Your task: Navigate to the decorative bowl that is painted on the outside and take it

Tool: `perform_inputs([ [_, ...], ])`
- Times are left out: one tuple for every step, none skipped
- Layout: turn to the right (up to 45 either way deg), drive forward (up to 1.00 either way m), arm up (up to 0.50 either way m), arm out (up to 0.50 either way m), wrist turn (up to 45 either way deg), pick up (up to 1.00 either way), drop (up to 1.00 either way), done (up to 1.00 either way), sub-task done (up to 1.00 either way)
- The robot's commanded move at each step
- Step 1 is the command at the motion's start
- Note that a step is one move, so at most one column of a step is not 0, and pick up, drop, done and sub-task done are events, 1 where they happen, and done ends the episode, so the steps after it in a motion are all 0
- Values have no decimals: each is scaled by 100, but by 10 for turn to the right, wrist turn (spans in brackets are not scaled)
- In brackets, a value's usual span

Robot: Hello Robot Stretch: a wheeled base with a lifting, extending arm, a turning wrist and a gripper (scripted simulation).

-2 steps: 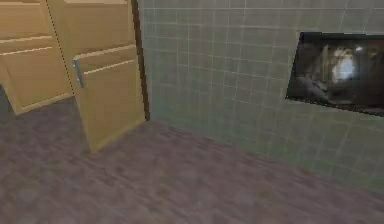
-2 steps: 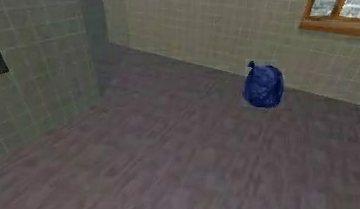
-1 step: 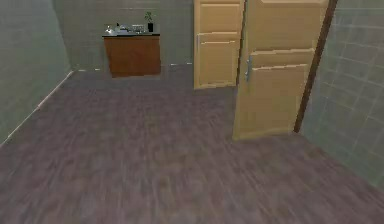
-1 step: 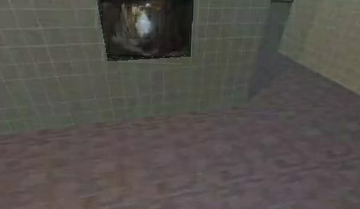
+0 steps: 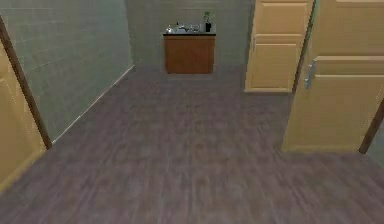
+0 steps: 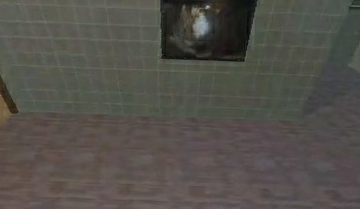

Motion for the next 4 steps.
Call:
perform_inputs([
  [0,100,0,0,0,0,0,0,0],
  [0,100,0,0,0,0,0,0,0],
  [0,100,0,0,0,0,0,0,0],
  [0,100,0,0,0,0,0,0,0],
])
